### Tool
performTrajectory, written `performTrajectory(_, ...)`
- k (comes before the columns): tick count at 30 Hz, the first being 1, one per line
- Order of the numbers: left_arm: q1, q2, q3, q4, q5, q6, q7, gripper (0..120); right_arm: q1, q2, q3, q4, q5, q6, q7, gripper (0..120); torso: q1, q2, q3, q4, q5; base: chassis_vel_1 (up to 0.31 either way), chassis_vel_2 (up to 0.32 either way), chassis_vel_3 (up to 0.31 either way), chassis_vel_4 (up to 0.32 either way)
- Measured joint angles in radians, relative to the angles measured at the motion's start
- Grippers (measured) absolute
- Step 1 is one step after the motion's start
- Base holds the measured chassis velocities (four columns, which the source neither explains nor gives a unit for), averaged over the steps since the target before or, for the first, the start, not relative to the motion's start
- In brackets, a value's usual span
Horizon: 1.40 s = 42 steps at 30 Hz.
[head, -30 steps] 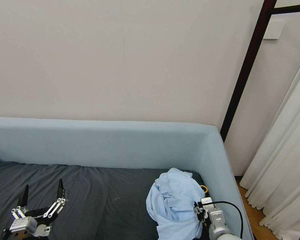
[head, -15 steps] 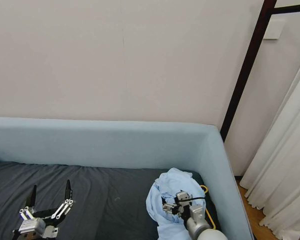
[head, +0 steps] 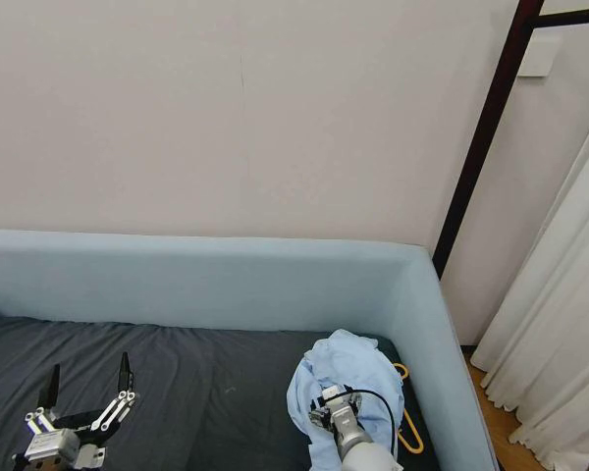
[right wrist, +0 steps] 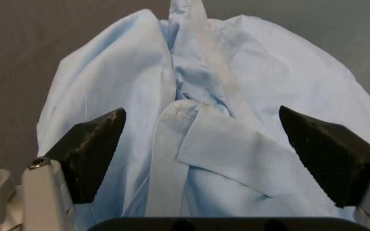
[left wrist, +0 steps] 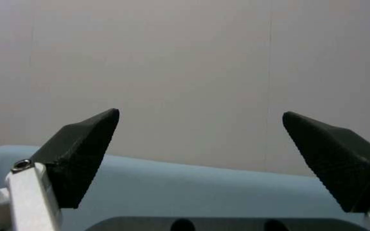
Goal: Pick up the clothes from the sofa and hang them on the clothes hanger.
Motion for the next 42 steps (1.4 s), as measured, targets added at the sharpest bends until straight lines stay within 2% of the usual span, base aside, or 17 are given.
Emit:
performTrajectory(2, 0.0, -0.001, 0.0, 0.0, 0.001, 0.0, -0.001, 100, -0.004, 0.004, 0.0, -0.006, -0.013, -0.001, -0.001, 90, 0.0, 0.0, 0.0, 0.0001, 0.0, 0.0, 0.0, 0.0, 0.0)
performTrajectory(7, 0.0, -0.003, 0.0, -0.002, 0.001, 0.0, -0.006, 100, -0.017, 0.02, 0.012, -0.032, -0.069, -0.02, -0.001, 74, 0.0, 0.0, 0.0, 0.0, 0.0, 0.0, 0.0, 0.0, 0.0)
performTrajectory(8, 0.0, -0.003, 0.0, -0.002, 0.001, 0.0, -0.006, 100, -0.017, 0.02, 0.012, -0.032, -0.069, -0.02, -0.001, 74, 0.0, 0.0, 0.0, 0.0, 0.0, 0.0, 0.0, 0.0, 0.0)
performTrajectory(13, 0.001, -0.003, -0.001, -0.002, 0.001, -0.001, -0.01, 100, -0.04, 0.022, 0.02, -0.033, -0.089, -0.036, 0.002, 51, 0.0, 0.0, 0.0, 0.0, 0.0001, 0.0, 0.0, 0.0, 0.0)
performTrajectory(14, 0.001, -0.003, -0.001, -0.002, 0.001, -0.001, -0.01, 100, -0.04, 0.022, 0.02, -0.033, -0.089, -0.036, 0.002, 51, 0.0, 0.0, 0.0, 0.0, 0.0001, 0.0, 0.0, 0.0, 0.0)
performTrajectory(19, -0.002, -0.006, 0.005, -0.001, 0.001, -0.003, -0.011, 100, -0.055, 0.019, 0.022, -0.026, -0.095, -0.042, -0.002, 31, 0.0, 0.0, 0.0, 0.0, 0.0001, 0.0, 0.0, 0.0, 0.0)
performTrajectory(20, -0.002, -0.006, 0.005, -0.001, 0.001, -0.003, -0.011, 100, -0.055, 0.019, 0.022, -0.026, -0.095, -0.042, -0.002, 31, 0.0, 0.0, 0.0, 0.0, 0.0001, 0.0, 0.0, 0.0, 0.0)
performTrajectory(26, -0.007, -0.006, 0.006, 0.008, 0.0, -0.006, -0.016, 100, -0.06, 0.007, 0.025, -0.016, -0.096, -0.044, -0.004, 5, 0.0, 0.0, 0.0, 0.0, 0.0001, 0.0, 0.0, 0.0, 0.0)
performTrajectory(28, -0.01, -0.005, 0.006, 0.011, -0.001, -0.006, -0.018, 100, -0.062, -0.001, 0.025, -0.004, -0.095, -0.044, -0.003, 0, 0.0, 0.0, 0.0, 0.0, 0.0002, 0.0, 0.0, 0.0, 0.0)
performTrajectory(32, -0.015, -0.004, 0.006, 0.017, -0.003, -0.006, -0.02, 100, -0.069, -0.017, 0.029, 0.03, -0.087, -0.042, -0.002, 0, 0.0, 0.0, 0.0, 0.0, 0.0001, 0.0, 0.0, 0.0, 0.0)
performTrajectory(34, -0.022, -0.004, 0.011, 0.022, -0.004, -0.006, -0.022, 100, -0.076, -0.034, 0.042, 0.071, -0.079, -0.024, 0.0, 0, 0.0, 0.0, 0.0, 0.0001, 0.0, 0.0, 0.0, 0.0, 0.0)
performTrajectory(36, -0.035, -0.004, 0.023, 0.031, -0.005, -0.006, -0.026, 100, -0.074, -0.063, 0.083, 0.13, -0.065, 0.081, -0.023, 0, 0.0, 0.0, 0.0, 0.0, 0.0004, 0.0, 0.0, 0.0, 0.0)
performTrajectory(37, -0.035, -0.004, 0.023, 0.031, -0.005, -0.006, -0.026, 100, -0.074, -0.063, 0.083, 0.13, -0.065, 0.081, -0.023, 0, 0.0, 0.0, 0.0, 0.0, 0.0004, 0.0, 0.0, 0.0, 0.0)
performTrajectory(40, -0.052, -0.006, 0.038, 0.041, -0.005, -0.009, -0.029, 100, -0.016, -0.121, 0.149, 0.202, 0.002, 0.261, -0.111, 0, 0.0, 0.0, 0.0, -0.0002, 0.0006, 0.0, 0.0, 0.0, 0.0)
performTrajectory(42, -0.055, -0.006, 0.042, 0.043, -0.005, -0.011, -0.029, 100, 0.019, -0.142, 0.168, 0.223, 0.048, 0.301, -0.136, 0, 0.0, 0.0, 0.0, -0.0001, 0.0004, 0.0, 0.0, 0.0, 0.0)
